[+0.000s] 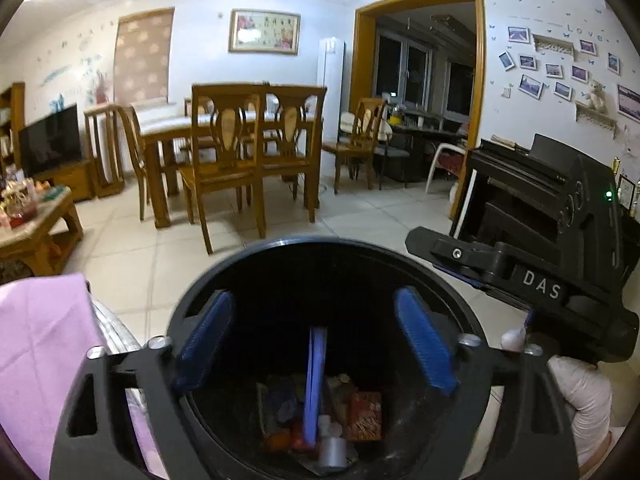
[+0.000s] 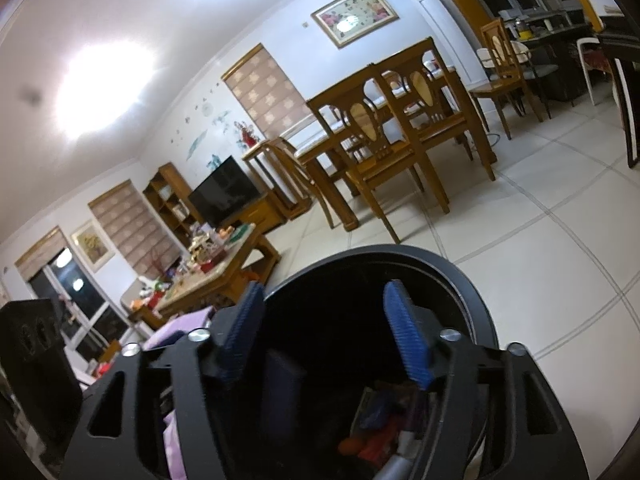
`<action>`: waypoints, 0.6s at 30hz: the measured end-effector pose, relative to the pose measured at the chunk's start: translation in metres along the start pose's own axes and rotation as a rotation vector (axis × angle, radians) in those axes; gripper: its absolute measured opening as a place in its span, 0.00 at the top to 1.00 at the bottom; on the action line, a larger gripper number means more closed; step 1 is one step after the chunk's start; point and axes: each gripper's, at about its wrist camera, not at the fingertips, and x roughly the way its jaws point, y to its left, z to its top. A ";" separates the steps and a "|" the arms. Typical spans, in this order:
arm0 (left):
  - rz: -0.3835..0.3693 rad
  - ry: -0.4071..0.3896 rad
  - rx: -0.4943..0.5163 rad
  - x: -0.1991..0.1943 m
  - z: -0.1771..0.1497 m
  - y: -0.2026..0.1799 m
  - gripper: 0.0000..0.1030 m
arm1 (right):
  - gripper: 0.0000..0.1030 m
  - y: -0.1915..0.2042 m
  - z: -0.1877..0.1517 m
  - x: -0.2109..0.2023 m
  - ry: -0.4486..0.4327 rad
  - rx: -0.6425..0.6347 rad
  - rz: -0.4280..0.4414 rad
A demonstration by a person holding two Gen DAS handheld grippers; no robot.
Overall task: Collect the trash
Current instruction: 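Open the left tool to drop the tube while the right tool drops the bottle, then move both open tools back over the table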
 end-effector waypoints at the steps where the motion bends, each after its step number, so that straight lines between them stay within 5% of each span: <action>1: -0.003 -0.006 0.006 -0.001 0.000 0.000 0.17 | 0.32 -0.001 0.000 -0.001 -0.005 0.001 -0.003; 8: 0.016 0.002 0.032 0.003 0.000 -0.004 0.05 | 0.20 -0.005 0.000 -0.008 -0.027 0.034 -0.008; 18: 0.008 0.011 0.054 0.003 0.000 -0.008 0.05 | 0.08 -0.008 0.000 -0.010 -0.026 0.061 -0.015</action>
